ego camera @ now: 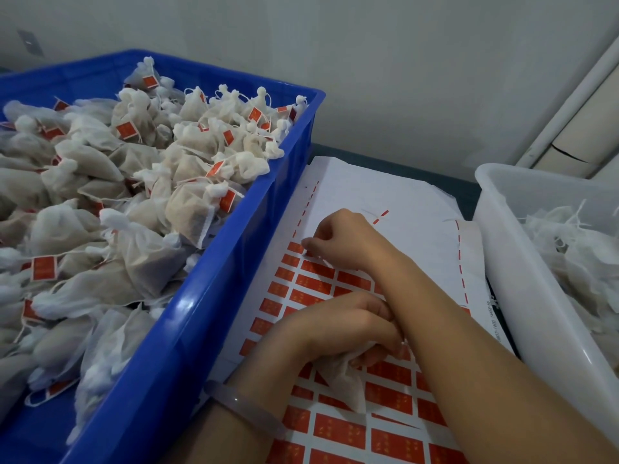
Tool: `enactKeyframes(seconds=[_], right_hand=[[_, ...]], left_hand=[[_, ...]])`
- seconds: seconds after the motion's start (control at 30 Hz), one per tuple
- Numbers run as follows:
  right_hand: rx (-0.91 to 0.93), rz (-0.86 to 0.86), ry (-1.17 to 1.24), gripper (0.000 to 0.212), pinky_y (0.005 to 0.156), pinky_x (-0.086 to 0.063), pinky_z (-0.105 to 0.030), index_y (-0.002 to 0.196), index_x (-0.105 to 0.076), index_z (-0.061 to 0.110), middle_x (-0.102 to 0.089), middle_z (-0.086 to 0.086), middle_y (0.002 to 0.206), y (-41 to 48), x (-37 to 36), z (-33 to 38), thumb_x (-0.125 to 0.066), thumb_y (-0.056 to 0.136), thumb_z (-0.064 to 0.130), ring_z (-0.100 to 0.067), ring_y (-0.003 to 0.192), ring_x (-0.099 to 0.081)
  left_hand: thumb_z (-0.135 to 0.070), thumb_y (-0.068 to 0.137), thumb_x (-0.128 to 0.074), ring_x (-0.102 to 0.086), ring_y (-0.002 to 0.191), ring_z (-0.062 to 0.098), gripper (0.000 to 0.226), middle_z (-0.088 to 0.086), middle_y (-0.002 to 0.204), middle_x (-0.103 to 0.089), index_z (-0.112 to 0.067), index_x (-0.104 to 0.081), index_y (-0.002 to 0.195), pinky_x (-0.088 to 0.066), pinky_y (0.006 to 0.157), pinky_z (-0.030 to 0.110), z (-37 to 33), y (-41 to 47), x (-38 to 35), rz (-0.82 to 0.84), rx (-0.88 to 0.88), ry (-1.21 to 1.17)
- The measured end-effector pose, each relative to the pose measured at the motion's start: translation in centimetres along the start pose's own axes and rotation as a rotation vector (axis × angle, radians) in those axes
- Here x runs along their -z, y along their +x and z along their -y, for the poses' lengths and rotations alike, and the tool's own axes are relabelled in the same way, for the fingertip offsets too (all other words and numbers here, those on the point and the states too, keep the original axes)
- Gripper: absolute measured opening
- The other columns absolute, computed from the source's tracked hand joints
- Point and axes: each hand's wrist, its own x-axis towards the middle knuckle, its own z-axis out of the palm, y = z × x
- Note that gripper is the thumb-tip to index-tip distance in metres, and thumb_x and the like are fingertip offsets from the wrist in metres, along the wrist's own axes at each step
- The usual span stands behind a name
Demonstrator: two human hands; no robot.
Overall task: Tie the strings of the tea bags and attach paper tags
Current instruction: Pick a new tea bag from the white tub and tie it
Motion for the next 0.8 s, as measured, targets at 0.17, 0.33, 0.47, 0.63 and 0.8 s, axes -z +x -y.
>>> enactKeyframes(seconds=[0.17,0.33,0.47,0.63,0.8], right_hand=[[-0.009,0.011,0.051,0.022,0.047,-0.041,-0.014,0.067,-0.054,0.028,-0.057,0.011,0.067,-0.1,0.2,0.5,-0.068,0.082,0.034,-0.010,0.058,-0.061],[-0.053,-0.009,0.276,0.025,0.044,-0.042,-0.014,0.067,-0.062,0.021,-0.063,0.003,0.070,-0.2,0.8,0.4,-0.055,0.090,0.026,-0.010,0.056,-0.059],[-0.074,-0.069,0.420,0.034,0.049,-0.044,-0.016,0.058,-0.060,0.015,-0.059,-0.001,0.064,-0.3,0.7,0.4,-0.052,0.090,0.023,-0.010,0.055,-0.054],[-0.080,-0.105,0.517,0.026,0.062,-0.049,-0.019,0.067,-0.060,0.017,-0.062,0.001,0.072,-0.1,1.2,0.3,-0.050,0.091,0.023,-0.014,0.067,-0.060],[-0.184,-0.114,0.845,0.021,0.073,-0.056,-0.031,0.074,-0.060,0.014,-0.065,-0.003,0.077,-0.3,2.1,0.2,-0.048,0.090,0.022,-0.019,0.077,-0.063]], left_hand=[[-0.006,0.082,-0.050,-0.044,0.045,0.009,0.021,0.003,0.058,-0.050,-0.014,-0.059,0.065,-0.039,0.046,0.015,0.1,0.1,0.1,-0.001,0.003,0.007],[-0.005,0.084,-0.049,-0.044,0.042,0.005,0.018,0.003,0.058,-0.049,-0.010,-0.057,0.068,-0.038,0.043,0.012,0.1,0.2,0.1,-0.009,0.000,0.006],[-0.007,0.083,-0.050,-0.045,0.043,0.005,0.017,0.001,0.058,-0.050,-0.010,-0.056,0.068,-0.039,0.044,0.013,0.2,0.3,0.0,-0.031,0.007,0.029],[-0.009,0.082,-0.050,-0.045,0.044,0.006,0.017,0.001,0.058,-0.050,-0.011,-0.056,0.066,-0.039,0.047,0.016,0.1,0.3,-0.1,-0.041,0.008,0.042],[-0.012,0.082,-0.050,-0.047,0.047,0.006,0.018,-0.001,0.057,-0.052,-0.015,-0.057,0.065,-0.039,0.053,0.021,-0.1,0.2,-0.1,-0.049,0.011,0.063]])
